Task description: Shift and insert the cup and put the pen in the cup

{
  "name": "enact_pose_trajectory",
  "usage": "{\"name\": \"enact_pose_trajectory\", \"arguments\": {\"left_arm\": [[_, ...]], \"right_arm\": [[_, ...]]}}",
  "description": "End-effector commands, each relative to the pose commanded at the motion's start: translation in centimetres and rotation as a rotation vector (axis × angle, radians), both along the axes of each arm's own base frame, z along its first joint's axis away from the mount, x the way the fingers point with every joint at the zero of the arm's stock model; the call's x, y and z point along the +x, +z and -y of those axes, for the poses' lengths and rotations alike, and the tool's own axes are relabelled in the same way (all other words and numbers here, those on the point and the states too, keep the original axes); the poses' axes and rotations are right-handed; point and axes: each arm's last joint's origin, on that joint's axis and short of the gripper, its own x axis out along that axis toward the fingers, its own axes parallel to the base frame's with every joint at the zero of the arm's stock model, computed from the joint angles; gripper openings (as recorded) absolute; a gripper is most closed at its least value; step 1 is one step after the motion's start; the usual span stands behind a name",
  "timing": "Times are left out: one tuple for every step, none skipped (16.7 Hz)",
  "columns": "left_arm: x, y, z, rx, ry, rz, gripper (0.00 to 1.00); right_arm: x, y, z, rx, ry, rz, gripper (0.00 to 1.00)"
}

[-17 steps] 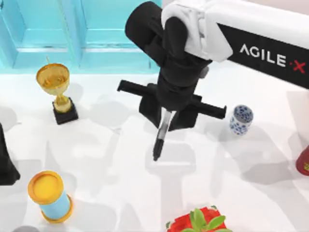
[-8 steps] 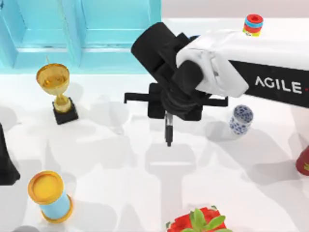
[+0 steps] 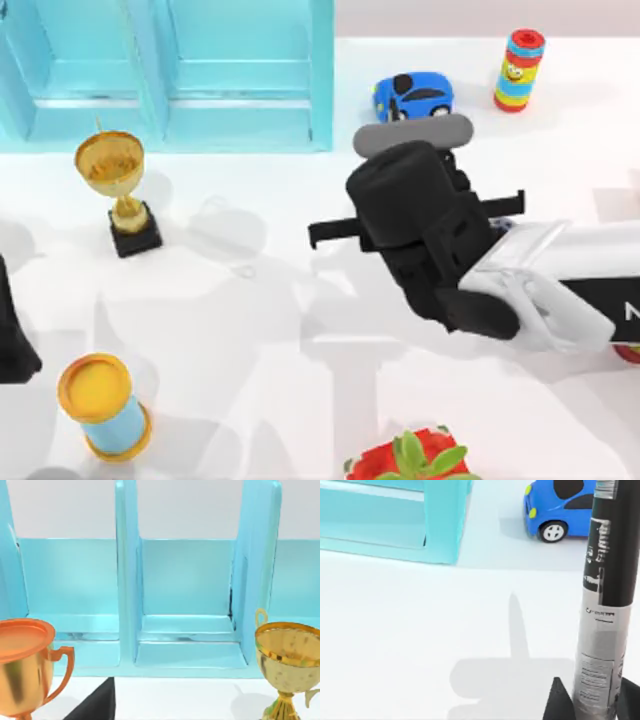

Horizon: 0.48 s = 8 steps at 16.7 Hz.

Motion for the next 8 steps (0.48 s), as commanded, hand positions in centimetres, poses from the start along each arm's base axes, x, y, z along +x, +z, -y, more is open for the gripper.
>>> {"name": "enact_pose_trajectory", "arguments": {"left_arm": [[0.0,0.0,0.0,0.000,0.000,0.000,1.00],[0.0,0.0,0.0,0.000,0.000,0.000,1.00],[0.0,0.0,0.0,0.000,0.000,0.000,1.00],[0.0,0.0,0.0,0.000,0.000,0.000,1.00],[0.0,0.0,0.0,0.000,0.000,0.000,1.00],[0.0,0.0,0.0,0.000,0.000,0.000,1.00],[0.0,0.0,0.0,0.000,0.000,0.000,1.00],[0.0,0.0,0.0,0.000,0.000,0.000,1.00]], "right_arm": [[-0.8,-0.1,0.7,-0.017,-0.008,0.064,0.00],[-1.5,-0.1,1.5,-0.031,-0.018,0.123,0.00],[-2.3,0.1,2.2,-0.042,-0.031,0.177,0.00],[-3.0,0.3,3.0,-0.049,-0.046,0.227,0.00],[-3.7,0.6,3.7,-0.052,-0.062,0.273,0.00],[-4.4,1.0,4.4,-0.049,-0.080,0.316,0.00],[-5.0,1.4,5.0,-0.040,-0.097,0.358,0.00],[-5.5,1.9,5.6,-0.025,-0.115,0.398,0.00]]}}
